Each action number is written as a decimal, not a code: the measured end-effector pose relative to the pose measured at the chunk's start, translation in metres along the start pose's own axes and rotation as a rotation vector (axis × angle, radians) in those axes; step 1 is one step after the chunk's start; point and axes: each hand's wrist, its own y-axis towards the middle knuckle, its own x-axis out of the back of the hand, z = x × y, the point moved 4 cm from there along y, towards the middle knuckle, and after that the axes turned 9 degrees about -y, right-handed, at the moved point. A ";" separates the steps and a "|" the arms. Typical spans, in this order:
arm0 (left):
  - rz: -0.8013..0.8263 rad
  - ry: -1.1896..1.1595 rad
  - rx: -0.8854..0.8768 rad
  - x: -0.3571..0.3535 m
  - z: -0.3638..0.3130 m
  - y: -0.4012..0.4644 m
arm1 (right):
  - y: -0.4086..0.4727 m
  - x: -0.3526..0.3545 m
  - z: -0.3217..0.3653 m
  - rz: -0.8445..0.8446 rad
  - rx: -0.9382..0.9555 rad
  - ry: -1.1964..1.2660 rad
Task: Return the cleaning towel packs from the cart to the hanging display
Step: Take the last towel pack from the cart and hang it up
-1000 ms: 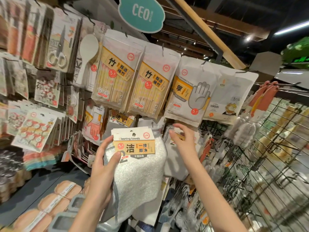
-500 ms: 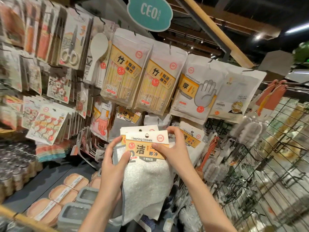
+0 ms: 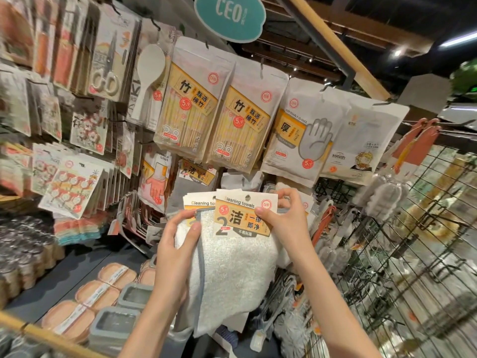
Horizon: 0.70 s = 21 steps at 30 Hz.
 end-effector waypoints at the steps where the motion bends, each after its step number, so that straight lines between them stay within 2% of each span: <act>1: -0.015 -0.006 -0.009 0.001 0.001 0.001 | -0.001 0.003 -0.001 -0.020 -0.006 -0.035; 5: -0.060 -0.045 -0.017 0.005 0.003 0.007 | -0.001 0.014 -0.014 -0.041 -0.044 -0.109; 10: -0.066 -0.030 -0.052 0.005 0.000 0.008 | -0.002 0.018 -0.044 0.085 -0.097 0.012; 16: -0.046 0.009 -0.076 0.008 0.004 0.014 | 0.008 0.041 -0.083 -0.098 -0.216 0.057; 21: -0.069 -0.020 -0.064 0.004 0.011 0.021 | 0.026 0.063 -0.099 -0.301 -0.241 0.047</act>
